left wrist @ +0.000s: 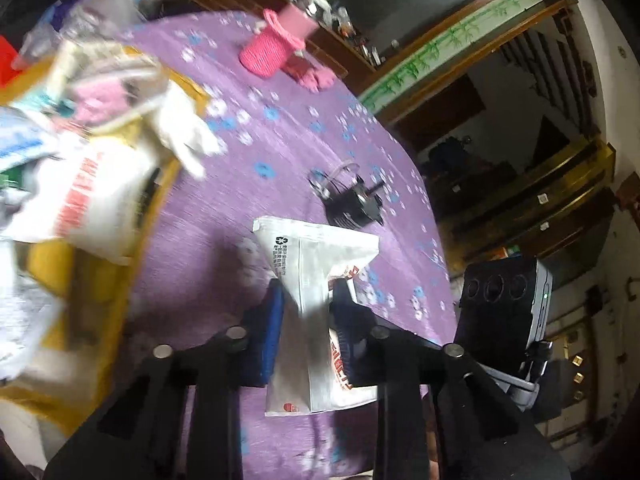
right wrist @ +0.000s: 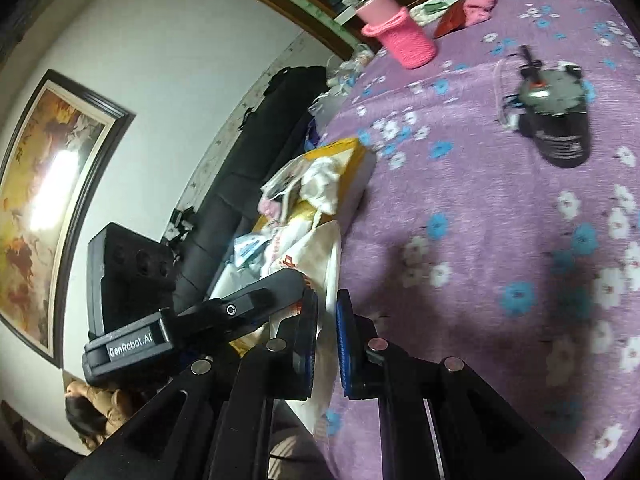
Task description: Organize soft objects
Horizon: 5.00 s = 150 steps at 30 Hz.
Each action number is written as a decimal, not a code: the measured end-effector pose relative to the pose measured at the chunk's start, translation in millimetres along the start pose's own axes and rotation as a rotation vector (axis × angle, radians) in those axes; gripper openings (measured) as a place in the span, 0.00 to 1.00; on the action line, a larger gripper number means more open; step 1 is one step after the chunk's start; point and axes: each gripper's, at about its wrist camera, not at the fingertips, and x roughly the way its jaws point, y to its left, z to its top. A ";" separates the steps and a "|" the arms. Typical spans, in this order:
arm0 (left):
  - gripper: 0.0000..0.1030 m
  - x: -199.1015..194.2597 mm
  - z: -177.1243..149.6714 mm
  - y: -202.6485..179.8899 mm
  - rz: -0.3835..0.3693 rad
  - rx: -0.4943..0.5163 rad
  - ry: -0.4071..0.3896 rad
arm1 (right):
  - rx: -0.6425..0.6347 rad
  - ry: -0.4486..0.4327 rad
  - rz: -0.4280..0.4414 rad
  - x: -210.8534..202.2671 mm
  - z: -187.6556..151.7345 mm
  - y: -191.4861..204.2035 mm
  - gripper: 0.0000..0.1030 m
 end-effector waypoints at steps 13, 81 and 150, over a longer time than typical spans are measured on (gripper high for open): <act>0.14 -81.4 20.5 75.0 0.038 -0.081 -0.181 | -0.076 0.022 0.047 114.8 28.2 83.8 0.10; 0.66 -103.4 -13.5 58.5 0.768 0.173 -0.360 | -0.426 -0.123 -0.354 139.6 -44.6 140.9 0.94; 0.66 -91.1 -13.3 61.5 0.778 0.192 -0.300 | -0.416 -0.099 -0.434 138.5 -44.5 143.4 0.94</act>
